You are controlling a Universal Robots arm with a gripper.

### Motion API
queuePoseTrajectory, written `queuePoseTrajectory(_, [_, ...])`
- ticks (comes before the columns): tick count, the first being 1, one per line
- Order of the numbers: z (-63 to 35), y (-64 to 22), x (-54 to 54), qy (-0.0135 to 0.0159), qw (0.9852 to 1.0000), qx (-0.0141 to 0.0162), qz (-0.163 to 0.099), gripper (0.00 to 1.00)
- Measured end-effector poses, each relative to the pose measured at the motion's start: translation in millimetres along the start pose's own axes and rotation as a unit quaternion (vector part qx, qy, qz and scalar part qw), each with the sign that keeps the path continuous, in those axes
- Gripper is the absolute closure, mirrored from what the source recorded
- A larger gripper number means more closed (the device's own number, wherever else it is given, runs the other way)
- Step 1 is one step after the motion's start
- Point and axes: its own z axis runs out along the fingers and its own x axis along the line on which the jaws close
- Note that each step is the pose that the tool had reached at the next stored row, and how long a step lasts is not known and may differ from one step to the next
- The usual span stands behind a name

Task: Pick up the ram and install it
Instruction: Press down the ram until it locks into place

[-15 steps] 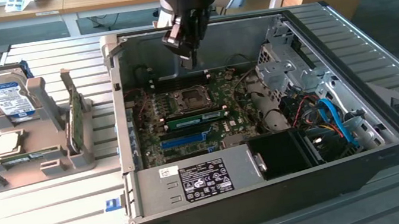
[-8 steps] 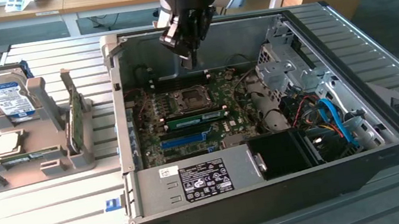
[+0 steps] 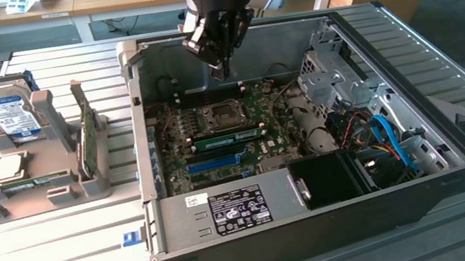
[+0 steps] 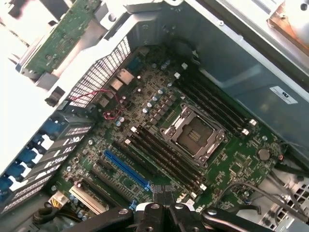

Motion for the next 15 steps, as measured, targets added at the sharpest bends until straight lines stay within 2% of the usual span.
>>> queuePoseTrajectory(4, [0.0, 0.0, 0.0, -0.0007, 0.9997, 0.0001, 0.026, 0.89])
queuePoseTrajectory(8, [0.0, 0.0, 0.0, -0.0015, 0.9986, 0.0003, 0.052, 0.89])
queuePoseTrajectory(15, [0.0, 0.0, 0.0, -0.0027, 0.9952, 0.0006, 0.098, 0.89])
